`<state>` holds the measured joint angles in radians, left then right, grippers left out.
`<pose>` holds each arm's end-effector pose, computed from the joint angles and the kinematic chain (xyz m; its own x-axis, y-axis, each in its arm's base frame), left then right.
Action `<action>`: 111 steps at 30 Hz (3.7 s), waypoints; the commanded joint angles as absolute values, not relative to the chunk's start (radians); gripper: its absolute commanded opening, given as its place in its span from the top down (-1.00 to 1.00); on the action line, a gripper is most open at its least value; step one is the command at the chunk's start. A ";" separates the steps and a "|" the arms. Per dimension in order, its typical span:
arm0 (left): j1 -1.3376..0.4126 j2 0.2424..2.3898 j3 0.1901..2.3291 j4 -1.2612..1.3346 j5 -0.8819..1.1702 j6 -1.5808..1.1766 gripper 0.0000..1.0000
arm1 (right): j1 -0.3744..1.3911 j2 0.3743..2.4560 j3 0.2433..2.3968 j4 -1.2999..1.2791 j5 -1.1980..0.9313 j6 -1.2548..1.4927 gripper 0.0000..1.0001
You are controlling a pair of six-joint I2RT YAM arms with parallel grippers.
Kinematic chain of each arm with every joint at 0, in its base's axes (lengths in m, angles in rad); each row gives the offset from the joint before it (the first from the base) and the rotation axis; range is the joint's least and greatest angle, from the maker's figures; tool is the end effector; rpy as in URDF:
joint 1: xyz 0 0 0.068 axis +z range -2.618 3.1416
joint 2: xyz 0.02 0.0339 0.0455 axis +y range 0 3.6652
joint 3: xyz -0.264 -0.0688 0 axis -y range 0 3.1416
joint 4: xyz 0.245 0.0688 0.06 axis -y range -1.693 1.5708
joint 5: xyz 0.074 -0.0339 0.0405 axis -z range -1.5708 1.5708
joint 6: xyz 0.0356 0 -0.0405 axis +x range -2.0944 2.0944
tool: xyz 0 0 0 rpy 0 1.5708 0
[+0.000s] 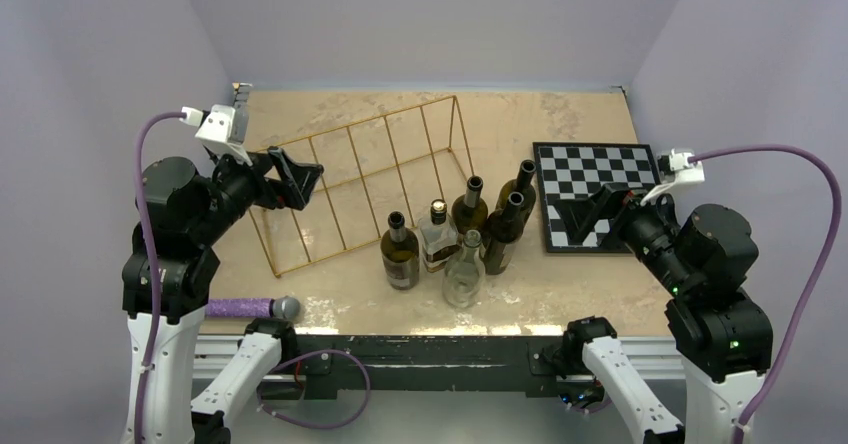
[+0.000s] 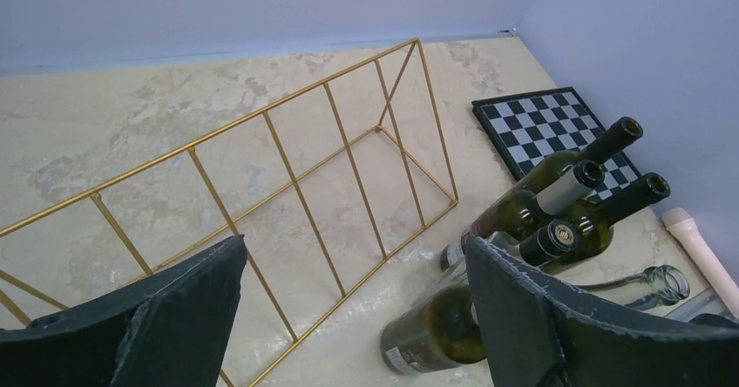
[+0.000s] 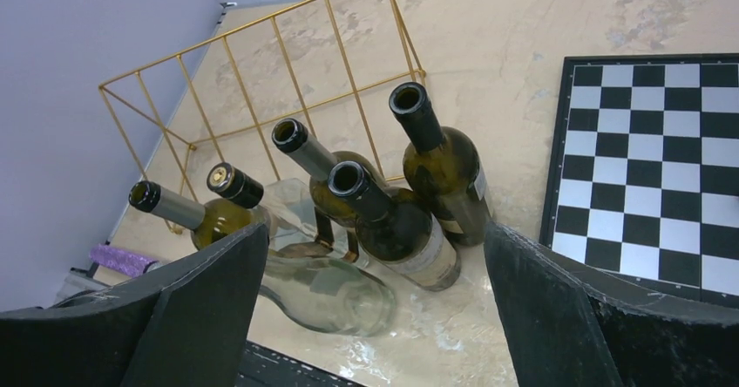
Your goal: Put the wine bottle on the wine rack
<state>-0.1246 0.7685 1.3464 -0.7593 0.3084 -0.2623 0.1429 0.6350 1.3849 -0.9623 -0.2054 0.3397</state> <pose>0.1066 -0.0242 0.4616 -0.2804 -0.2139 -0.9357 0.3541 0.8831 -0.3079 0.0507 0.0146 0.4580 -0.3089 0.2851 -0.9073 -0.2480 0.8969 0.3663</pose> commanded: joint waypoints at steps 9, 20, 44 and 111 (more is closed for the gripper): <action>-0.120 0.755 1.324 -0.634 0.511 -0.389 -0.99 | 0.137 0.657 1.427 -0.954 -0.371 0.325 -0.98; -0.123 0.745 1.238 -0.547 0.967 -0.317 -0.99 | 0.258 0.629 1.397 -0.759 -0.728 0.251 -0.97; -0.138 0.708 1.206 -0.742 0.560 -0.259 -0.99 | 1.136 1.391 1.792 -0.862 0.051 0.049 -0.68; -0.351 0.563 0.673 0.094 1.182 -0.570 -0.99 | 1.167 1.475 2.132 -1.023 -0.294 0.120 1.00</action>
